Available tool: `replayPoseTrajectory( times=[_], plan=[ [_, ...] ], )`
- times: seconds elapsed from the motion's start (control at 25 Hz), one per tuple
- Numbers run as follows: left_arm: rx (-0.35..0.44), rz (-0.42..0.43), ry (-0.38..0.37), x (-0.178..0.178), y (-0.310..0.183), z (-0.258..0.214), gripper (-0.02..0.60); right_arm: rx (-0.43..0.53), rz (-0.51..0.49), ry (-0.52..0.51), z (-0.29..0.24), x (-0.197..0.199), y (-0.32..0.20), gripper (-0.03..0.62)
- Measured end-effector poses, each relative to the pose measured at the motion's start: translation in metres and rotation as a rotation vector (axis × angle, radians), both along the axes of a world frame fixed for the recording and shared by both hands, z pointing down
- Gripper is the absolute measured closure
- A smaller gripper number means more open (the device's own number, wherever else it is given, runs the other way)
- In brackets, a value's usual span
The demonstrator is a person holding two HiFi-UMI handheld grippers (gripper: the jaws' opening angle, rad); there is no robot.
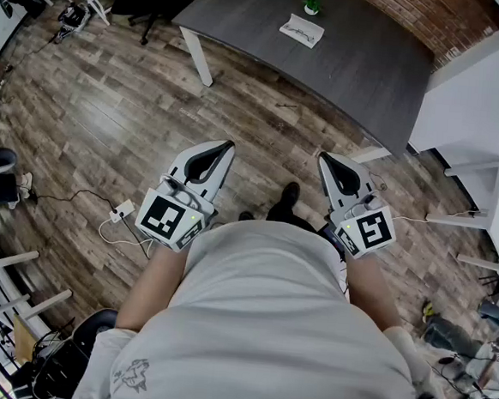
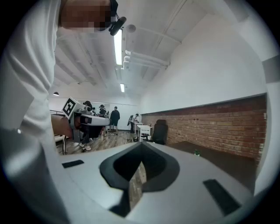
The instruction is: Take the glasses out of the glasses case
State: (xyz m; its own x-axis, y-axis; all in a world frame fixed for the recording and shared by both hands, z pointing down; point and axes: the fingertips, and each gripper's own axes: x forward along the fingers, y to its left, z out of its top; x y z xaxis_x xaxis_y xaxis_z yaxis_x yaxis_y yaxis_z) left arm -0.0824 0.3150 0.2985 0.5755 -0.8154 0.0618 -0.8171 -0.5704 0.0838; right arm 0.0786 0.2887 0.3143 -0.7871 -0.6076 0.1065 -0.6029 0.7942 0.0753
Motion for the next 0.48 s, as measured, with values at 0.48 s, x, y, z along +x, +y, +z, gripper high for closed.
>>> replayPoseTrajectory(
  times=[0.48],
  plan=[
    [-0.019, 0.014, 0.0, 0.012, -0.016, 0.005, 0.571, -0.007, -0.008, 0.011, 0.007, 0.007, -0.015, 0.589]
  ],
)
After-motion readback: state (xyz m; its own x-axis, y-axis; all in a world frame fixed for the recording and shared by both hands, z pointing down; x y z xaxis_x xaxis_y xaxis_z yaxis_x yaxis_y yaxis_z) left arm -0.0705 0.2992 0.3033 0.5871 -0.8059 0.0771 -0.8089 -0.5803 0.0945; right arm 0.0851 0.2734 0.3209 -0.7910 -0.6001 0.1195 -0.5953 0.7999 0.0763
